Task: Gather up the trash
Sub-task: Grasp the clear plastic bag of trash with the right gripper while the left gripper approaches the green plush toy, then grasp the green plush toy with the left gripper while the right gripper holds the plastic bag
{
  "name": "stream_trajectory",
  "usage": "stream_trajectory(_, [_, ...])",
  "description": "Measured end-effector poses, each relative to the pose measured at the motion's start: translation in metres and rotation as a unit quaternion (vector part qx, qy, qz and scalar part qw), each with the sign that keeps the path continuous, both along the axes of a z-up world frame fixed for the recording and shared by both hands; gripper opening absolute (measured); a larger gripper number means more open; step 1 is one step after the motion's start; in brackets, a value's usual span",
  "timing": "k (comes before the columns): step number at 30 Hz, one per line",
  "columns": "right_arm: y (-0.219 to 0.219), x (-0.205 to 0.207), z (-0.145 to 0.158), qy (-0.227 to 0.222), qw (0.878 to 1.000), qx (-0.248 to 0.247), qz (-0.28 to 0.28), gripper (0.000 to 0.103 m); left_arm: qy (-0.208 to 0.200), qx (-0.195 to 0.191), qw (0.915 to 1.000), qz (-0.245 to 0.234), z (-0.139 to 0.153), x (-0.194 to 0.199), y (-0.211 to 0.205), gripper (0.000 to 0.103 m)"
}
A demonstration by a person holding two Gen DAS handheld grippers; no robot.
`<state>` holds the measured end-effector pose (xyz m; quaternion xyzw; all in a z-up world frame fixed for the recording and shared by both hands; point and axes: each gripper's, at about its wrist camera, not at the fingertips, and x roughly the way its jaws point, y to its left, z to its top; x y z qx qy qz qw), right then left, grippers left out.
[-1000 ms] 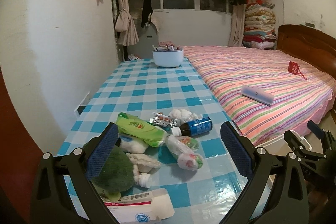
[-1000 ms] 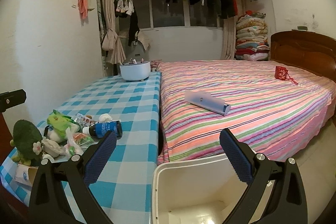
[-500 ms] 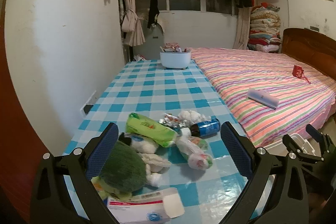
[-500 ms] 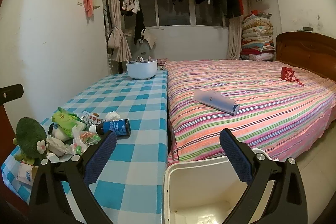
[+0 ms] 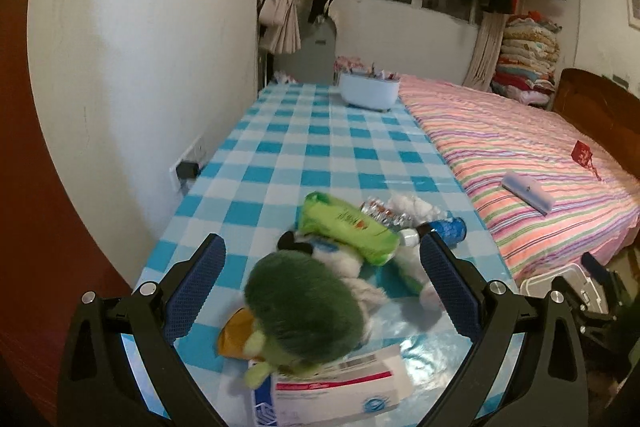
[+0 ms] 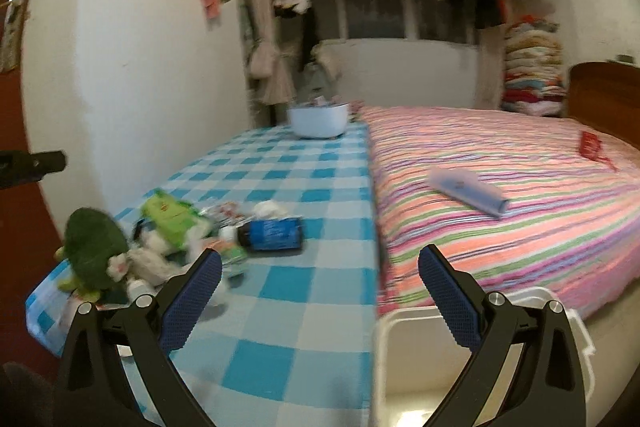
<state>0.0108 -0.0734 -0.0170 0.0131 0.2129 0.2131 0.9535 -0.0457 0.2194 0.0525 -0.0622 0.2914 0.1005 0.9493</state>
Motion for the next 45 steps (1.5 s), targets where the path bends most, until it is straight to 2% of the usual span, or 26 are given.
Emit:
stream_trajectory(6, [0.049, 0.013, -0.005, 0.045, 0.994, -0.014, 0.100, 0.096, 0.014, -0.048, 0.9987, 0.005, -0.009, -0.001, 0.034, 0.096])
stream_trajectory(10, [0.081, 0.026, -0.015, 0.070, 0.988, -0.046, 0.132, 0.096, 0.034, -0.065, 0.9971, -0.019, -0.018, 0.002, 0.039, 0.096])
stream_trajectory(14, [0.098, 0.046, -0.022, 0.101, 0.983, -0.060, 0.143, 0.096, 0.047, -0.068, 0.9964, -0.021, -0.025, 0.003, 0.043, 0.096])
stream_trajectory(17, [0.108, 0.070, -0.031, 0.142, 0.979, -0.060, 0.136, 0.096, 0.051, -0.078, 0.9955, -0.017, -0.029, 0.005, 0.050, 0.096])
stream_trajectory(26, [0.133, 0.109, -0.056, 0.202, 0.967, -0.080, 0.129, 0.095, 0.063, -0.086, 0.9939, -0.029, -0.037, 0.009, 0.054, 0.096])
stream_trajectory(27, [0.135, 0.111, -0.058, 0.208, 0.966, -0.080, 0.135, 0.089, 0.066, -0.084, 0.9938, -0.030, -0.038, 0.010, 0.053, 0.096])
stream_trajectory(28, [0.137, 0.114, -0.061, 0.213, 0.964, -0.082, 0.138, 0.073, 0.068, -0.082, 0.9938, -0.031, -0.039, 0.011, 0.052, 0.096])
stream_trajectory(30, [0.138, 0.116, -0.067, 0.233, 0.958, -0.069, 0.153, 0.062, 0.071, -0.081, 0.9936, -0.034, -0.040, 0.013, 0.051, 0.096])
stream_trajectory(33, [0.141, 0.108, -0.063, 0.217, 0.959, -0.082, 0.161, 0.053, 0.075, -0.077, 0.9934, -0.040, -0.043, 0.015, 0.048, 0.096])
stream_trajectory(35, [0.137, 0.102, -0.060, 0.207, 0.962, -0.072, 0.163, 0.048, 0.079, -0.072, 0.9932, -0.046, -0.044, 0.016, 0.045, 0.096])
stream_trajectory(45, [0.120, 0.082, -0.034, 0.152, 0.975, -0.045, 0.159, 0.047, 0.091, -0.059, 0.9923, -0.060, -0.049, 0.023, 0.034, 0.096])
